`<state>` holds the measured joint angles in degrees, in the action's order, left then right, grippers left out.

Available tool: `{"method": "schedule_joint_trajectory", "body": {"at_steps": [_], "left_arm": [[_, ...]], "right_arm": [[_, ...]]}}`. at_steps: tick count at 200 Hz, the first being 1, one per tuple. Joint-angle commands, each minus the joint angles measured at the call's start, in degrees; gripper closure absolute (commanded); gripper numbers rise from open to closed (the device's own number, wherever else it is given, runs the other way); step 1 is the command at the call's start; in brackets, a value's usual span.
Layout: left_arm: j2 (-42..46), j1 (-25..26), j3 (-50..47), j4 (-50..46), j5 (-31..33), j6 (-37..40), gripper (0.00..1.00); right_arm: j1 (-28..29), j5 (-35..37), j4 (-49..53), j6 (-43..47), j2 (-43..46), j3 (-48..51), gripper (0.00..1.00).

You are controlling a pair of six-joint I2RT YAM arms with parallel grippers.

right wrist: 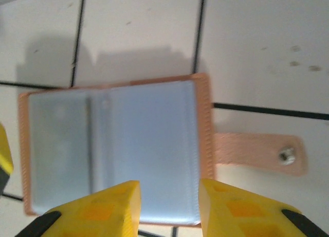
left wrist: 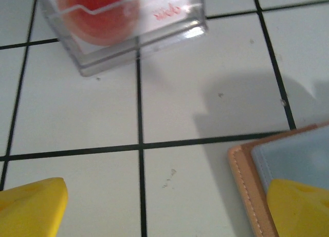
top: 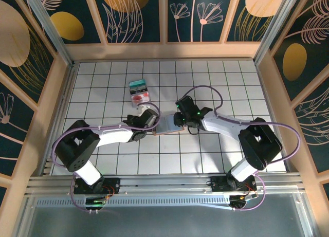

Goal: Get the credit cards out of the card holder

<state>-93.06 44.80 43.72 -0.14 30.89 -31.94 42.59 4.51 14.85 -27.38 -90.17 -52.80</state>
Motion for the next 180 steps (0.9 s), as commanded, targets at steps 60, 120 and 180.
{"method": "schedule_joint_trajectory", "body": {"at_steps": [60, 120, 180], "left_arm": [[9.0, -8.6, -2.6, -3.6, 0.1, -9.7, 0.01], [8.7, -9.0, -3.8, -3.0, 0.2, -12.6, 0.01], [7.9, -8.9, -3.1, -3.3, 0.3, -12.2, 0.01]], "right_arm": [[10.6, 4.2, 5.7, 0.2, -13.3, -13.5, 0.68], [11.4, 4.5, 6.4, 0.6, -18.0, -16.9, 0.53], [11.5, 0.4, 4.4, 0.4, -18.6, -15.5, 0.41]]}}
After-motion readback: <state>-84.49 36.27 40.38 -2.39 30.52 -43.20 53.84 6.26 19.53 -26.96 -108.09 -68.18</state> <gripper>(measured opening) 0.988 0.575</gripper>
